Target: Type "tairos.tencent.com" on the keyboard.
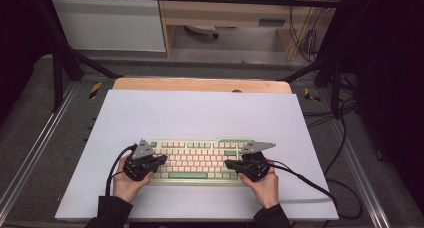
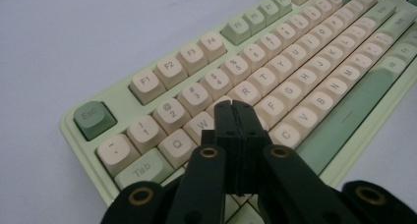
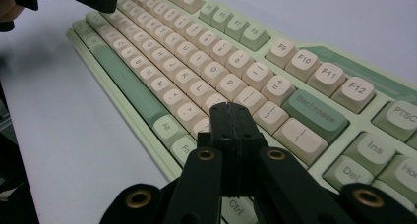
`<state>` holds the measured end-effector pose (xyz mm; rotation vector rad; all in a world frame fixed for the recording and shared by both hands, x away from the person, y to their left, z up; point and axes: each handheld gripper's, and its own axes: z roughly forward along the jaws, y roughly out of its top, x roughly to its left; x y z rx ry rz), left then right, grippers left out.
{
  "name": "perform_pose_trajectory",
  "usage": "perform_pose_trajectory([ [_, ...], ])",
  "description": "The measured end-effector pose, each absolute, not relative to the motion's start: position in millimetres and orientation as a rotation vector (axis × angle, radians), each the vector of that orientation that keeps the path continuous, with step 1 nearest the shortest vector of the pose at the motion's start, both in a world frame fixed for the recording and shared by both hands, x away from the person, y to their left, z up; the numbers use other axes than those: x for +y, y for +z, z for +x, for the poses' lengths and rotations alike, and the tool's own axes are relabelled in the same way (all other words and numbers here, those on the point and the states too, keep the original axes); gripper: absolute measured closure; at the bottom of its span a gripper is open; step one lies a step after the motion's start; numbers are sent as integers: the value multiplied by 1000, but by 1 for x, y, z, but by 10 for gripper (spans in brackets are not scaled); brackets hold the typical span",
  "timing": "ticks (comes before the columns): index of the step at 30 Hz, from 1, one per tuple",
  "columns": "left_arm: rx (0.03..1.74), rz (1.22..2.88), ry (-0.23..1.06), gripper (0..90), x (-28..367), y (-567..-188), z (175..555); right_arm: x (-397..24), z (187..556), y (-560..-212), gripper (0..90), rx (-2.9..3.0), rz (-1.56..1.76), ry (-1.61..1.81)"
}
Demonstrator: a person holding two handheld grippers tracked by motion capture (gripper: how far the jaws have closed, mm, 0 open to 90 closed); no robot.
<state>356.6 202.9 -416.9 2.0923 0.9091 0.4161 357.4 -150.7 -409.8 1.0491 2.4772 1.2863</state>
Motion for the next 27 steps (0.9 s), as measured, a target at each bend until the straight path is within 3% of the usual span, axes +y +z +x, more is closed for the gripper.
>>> perform_pose_trajectory([
  [27, 928, 2062, 418, 900, 225, -417, 348, -100, 360, -408, 900, 2558, 944, 1285],
])
